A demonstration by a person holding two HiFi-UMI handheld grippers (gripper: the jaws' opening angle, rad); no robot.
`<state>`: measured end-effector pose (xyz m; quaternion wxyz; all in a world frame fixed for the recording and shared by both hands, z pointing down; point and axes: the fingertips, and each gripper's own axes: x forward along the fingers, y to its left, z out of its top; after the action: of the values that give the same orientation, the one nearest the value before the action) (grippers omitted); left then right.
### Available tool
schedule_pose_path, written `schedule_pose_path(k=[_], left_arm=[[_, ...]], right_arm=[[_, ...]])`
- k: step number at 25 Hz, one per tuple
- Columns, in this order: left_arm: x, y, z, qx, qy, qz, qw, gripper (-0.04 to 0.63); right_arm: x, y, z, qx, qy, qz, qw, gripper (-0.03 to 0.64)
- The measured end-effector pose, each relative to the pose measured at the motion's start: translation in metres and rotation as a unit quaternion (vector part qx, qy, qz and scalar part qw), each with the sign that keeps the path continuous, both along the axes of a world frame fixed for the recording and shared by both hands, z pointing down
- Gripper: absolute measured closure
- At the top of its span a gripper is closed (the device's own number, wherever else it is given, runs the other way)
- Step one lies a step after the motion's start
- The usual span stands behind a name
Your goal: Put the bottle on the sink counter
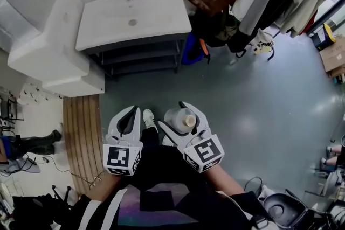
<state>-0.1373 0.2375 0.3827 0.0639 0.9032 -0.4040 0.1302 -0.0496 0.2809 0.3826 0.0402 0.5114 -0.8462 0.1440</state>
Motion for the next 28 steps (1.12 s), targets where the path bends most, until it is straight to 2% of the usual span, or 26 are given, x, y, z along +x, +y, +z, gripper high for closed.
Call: schedule_pose_path(k=[12,20,28], left_arm=[[0.015,-0.086,0.015,-0.021,0.008,0.031,0.9993,0.592],[0.012,-0.156,0.009,-0.014,0.032,0.042,0.9985,0.592],[-0.003,-0.204,0.0,0.0,0.053,0.05,0.9973,0.594]], right_arm=[[0.015,-0.078,0.011,-0.019,0.013,0.041,0.999,0.275],[0.014,-0.143,0.001,-0.013,0.033,0.061,0.998,0.275],[0.004,-0.189,-0.012,0.001,0.053,0.08,0.995,0.275]])
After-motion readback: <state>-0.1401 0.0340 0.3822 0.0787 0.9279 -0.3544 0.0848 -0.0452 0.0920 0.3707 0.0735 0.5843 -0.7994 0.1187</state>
